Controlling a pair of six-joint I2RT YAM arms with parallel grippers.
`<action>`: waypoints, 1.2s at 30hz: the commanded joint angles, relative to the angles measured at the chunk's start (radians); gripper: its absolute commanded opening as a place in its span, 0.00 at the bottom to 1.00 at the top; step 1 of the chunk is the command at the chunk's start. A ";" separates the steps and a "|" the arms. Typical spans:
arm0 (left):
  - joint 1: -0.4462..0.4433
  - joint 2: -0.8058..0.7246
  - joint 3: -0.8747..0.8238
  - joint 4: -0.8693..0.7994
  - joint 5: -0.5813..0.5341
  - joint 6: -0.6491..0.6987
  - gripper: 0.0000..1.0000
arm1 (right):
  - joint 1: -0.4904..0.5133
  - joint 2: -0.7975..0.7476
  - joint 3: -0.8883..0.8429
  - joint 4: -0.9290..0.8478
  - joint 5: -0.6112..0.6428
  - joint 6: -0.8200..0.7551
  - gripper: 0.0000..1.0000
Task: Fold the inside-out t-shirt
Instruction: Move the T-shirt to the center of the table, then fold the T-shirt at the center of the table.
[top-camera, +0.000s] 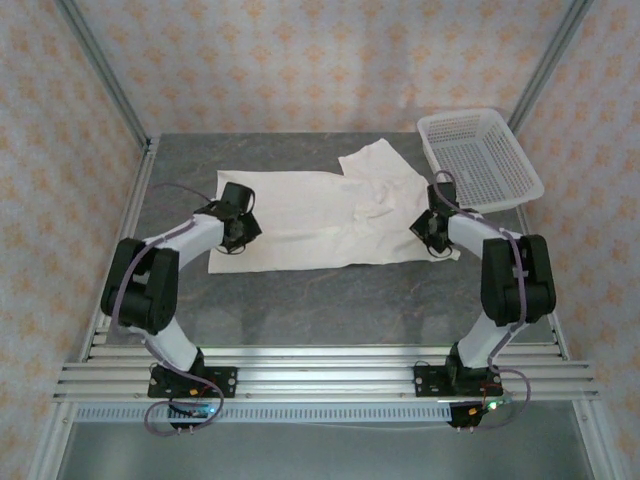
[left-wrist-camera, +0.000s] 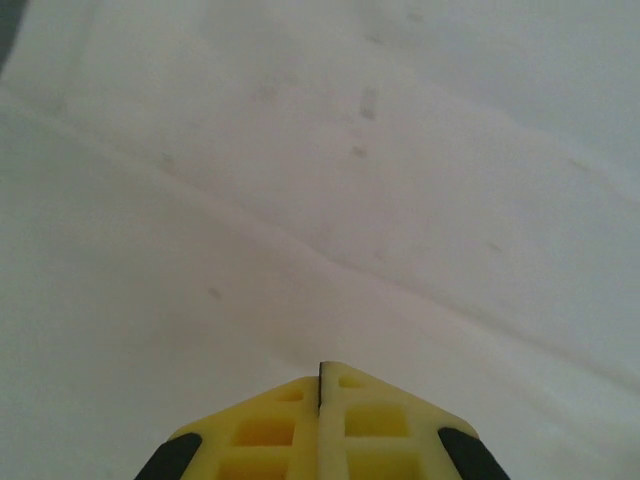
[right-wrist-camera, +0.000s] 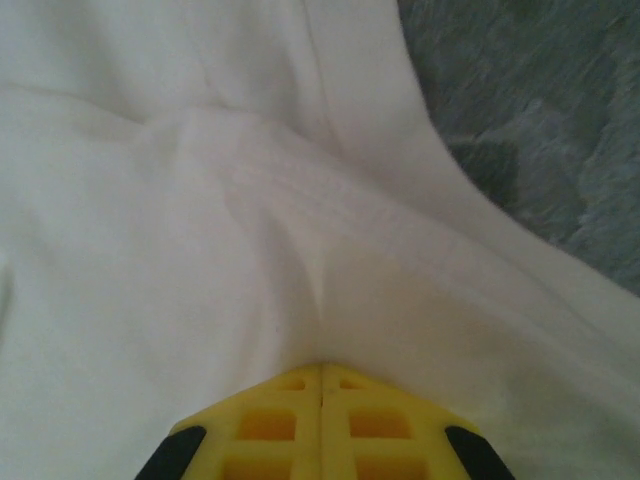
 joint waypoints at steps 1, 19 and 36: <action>0.055 0.068 0.014 -0.030 -0.038 -0.076 0.00 | 0.009 0.062 0.027 -0.011 -0.037 -0.024 0.00; 0.118 -0.435 -0.471 -0.100 -0.151 -0.209 0.00 | 0.204 -0.051 -0.196 -0.127 -0.098 0.038 0.00; 0.115 -0.907 -0.408 -0.195 -0.175 -0.061 0.38 | 0.281 -0.306 -0.029 -0.199 0.216 -0.113 0.26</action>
